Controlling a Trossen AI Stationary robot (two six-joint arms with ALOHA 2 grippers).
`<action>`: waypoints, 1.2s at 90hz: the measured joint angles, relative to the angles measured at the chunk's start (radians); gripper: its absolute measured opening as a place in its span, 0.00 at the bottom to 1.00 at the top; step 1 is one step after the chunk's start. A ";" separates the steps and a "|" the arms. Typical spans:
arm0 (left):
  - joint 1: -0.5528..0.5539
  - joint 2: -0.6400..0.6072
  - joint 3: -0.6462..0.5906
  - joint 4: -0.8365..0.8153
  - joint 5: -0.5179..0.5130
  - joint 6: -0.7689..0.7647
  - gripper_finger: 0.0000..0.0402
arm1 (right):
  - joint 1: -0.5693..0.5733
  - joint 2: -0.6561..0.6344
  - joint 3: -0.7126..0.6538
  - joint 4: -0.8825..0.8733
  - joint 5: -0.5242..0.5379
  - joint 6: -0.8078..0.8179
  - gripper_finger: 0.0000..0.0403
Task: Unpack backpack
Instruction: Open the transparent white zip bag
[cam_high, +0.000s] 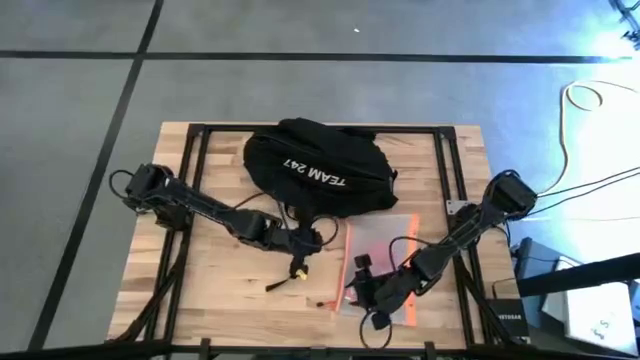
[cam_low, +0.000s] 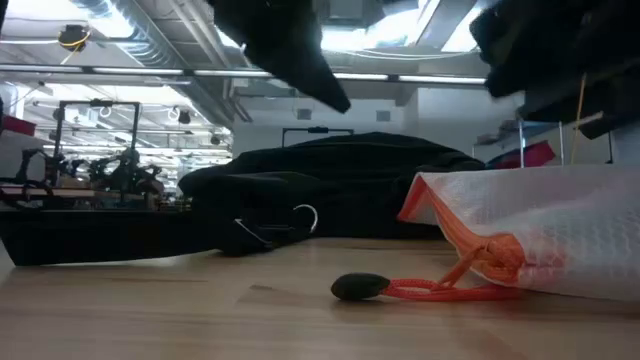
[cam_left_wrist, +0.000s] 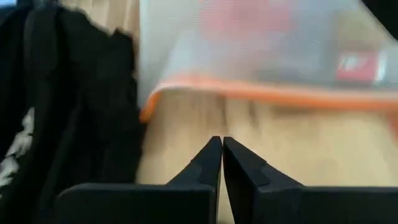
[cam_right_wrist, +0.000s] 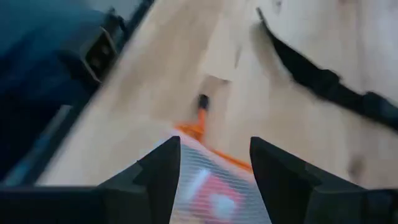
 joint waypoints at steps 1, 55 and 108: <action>-0.003 0.000 -0.010 0.027 0.000 -0.006 0.00 | 0.000 0.001 0.008 -0.012 -0.002 0.010 0.45; -0.203 0.004 -0.389 0.708 -0.071 -0.316 0.00 | 0.113 0.369 0.392 -0.208 0.140 0.088 0.67; -0.316 0.033 -0.390 0.709 -0.153 -0.341 0.00 | 0.114 0.489 0.444 -0.355 0.271 0.290 0.34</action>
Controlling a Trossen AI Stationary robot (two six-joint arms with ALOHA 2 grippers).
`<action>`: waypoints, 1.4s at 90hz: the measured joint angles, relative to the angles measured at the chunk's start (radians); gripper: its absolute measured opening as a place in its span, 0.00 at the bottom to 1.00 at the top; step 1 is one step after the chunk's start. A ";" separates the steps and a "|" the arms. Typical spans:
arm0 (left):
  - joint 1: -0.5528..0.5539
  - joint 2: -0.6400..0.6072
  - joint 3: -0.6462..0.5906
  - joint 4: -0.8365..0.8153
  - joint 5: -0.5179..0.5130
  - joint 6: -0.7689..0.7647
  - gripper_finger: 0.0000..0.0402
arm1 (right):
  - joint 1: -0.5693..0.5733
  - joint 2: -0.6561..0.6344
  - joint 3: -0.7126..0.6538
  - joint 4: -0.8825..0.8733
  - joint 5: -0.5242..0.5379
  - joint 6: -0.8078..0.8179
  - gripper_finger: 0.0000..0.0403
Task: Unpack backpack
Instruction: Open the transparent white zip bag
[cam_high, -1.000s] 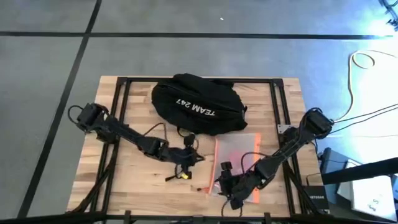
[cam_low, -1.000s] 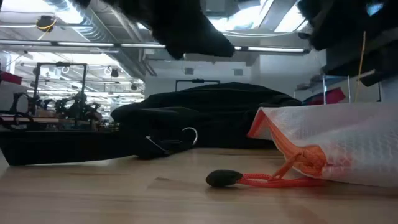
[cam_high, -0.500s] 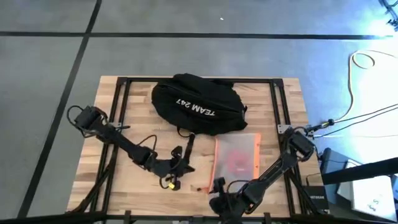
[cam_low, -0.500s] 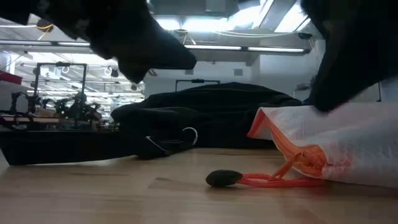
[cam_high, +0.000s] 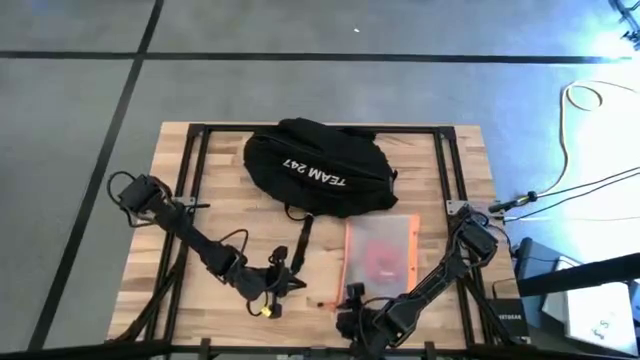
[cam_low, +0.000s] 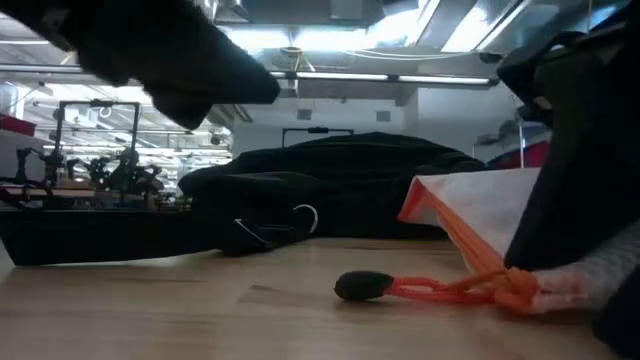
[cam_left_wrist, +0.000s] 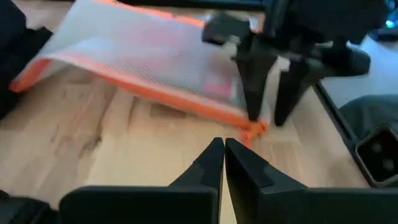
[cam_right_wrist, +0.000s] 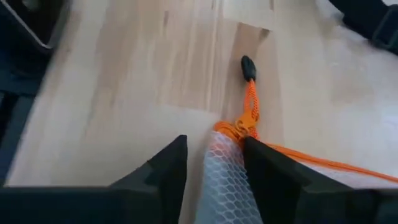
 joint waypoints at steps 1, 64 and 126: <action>-0.001 0.002 0.000 0.001 0.000 -0.001 0.00 | 0.000 0.000 0.000 -0.003 0.002 0.002 0.34; -0.024 0.067 0.000 0.008 0.031 0.021 0.00 | -0.030 -0.014 -0.001 -0.041 -0.154 0.192 0.03; 0.085 0.067 0.002 0.222 0.210 0.297 0.24 | -0.036 -0.210 -0.005 -0.169 0.097 0.090 0.00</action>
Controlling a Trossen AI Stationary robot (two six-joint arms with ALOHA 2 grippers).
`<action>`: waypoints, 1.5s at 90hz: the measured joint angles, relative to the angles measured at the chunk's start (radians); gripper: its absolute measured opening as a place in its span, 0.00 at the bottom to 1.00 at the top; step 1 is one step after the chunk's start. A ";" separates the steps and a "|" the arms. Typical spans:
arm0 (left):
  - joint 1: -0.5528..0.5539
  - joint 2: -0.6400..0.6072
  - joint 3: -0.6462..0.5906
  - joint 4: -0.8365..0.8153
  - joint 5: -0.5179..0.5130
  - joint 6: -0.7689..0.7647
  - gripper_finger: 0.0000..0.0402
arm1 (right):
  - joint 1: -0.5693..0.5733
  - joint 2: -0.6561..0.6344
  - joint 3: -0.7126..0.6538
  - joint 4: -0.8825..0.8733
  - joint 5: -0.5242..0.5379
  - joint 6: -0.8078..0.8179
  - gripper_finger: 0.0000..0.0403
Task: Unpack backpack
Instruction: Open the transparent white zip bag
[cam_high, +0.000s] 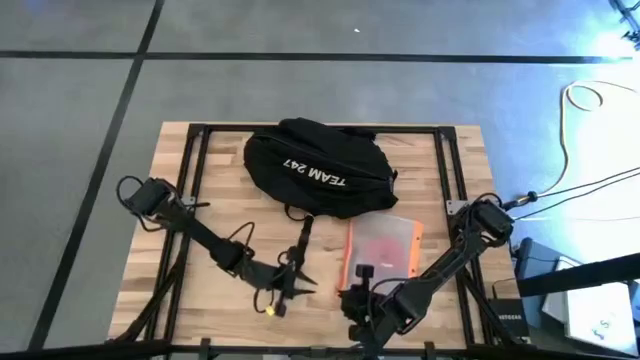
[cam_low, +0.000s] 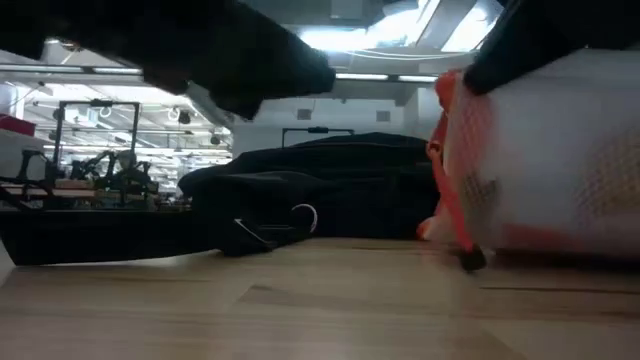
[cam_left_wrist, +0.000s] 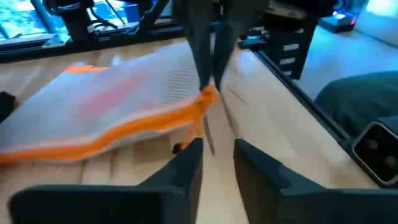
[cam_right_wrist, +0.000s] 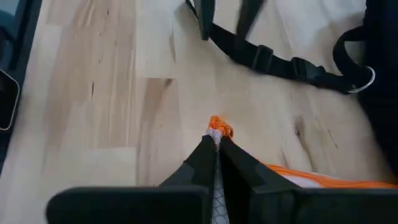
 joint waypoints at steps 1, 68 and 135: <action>0.002 0.000 0.000 0.003 0.009 -0.002 0.25 | 0.000 0.000 0.000 0.001 0.000 0.000 0.00; 0.082 0.227 0.176 -0.147 -0.152 -0.213 0.65 | 0.030 -0.007 0.002 0.040 0.033 0.058 0.00; 0.248 0.225 0.186 -0.029 0.388 -0.265 0.65 | -0.045 -0.067 0.003 -0.079 0.013 0.044 0.00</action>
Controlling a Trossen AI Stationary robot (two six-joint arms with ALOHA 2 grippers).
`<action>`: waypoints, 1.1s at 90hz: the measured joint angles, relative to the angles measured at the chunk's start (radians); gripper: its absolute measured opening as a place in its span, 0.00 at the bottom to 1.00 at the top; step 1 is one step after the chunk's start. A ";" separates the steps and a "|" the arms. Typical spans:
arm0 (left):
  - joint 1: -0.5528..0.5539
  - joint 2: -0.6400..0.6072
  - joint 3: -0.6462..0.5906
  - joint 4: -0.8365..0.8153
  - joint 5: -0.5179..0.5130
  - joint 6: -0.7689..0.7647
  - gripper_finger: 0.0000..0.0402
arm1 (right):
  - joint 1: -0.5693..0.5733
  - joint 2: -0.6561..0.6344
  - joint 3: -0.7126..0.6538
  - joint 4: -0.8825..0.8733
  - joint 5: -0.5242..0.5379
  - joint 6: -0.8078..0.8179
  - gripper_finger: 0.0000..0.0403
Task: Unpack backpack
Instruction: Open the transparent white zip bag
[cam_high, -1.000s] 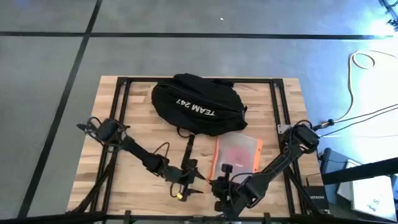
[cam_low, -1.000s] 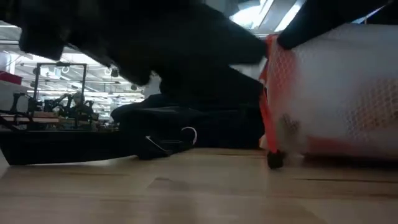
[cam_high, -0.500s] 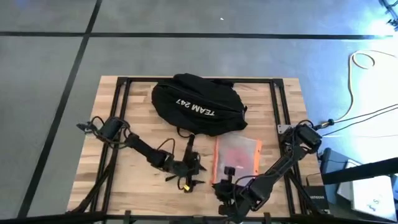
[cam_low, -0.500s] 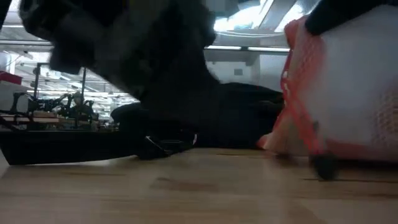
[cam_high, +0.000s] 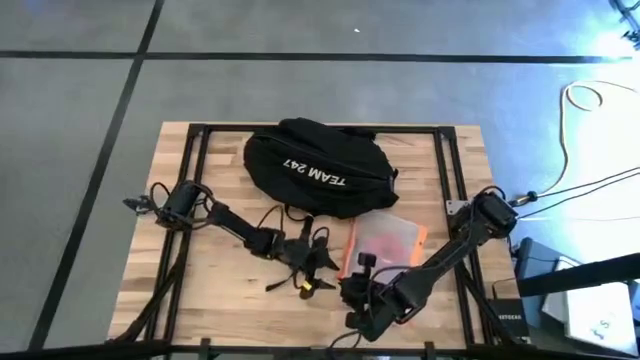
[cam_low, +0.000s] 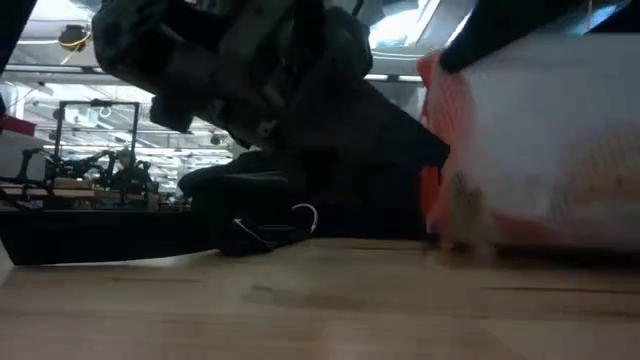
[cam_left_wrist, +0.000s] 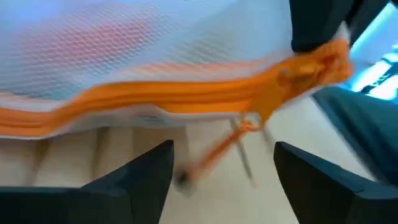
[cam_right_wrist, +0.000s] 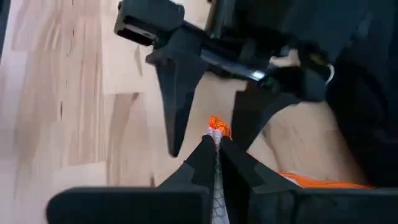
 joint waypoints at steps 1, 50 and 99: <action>0.001 0.000 0.001 0.001 0.002 -0.001 0.65 | 0.000 0.000 0.000 0.002 0.004 0.000 0.00; -0.028 0.000 0.027 -0.040 -0.081 0.076 0.15 | 0.001 0.000 0.000 0.026 0.048 0.012 0.00; -0.033 -0.002 0.027 -0.151 -0.193 0.203 0.00 | 0.086 0.000 -0.001 0.091 0.030 0.037 0.00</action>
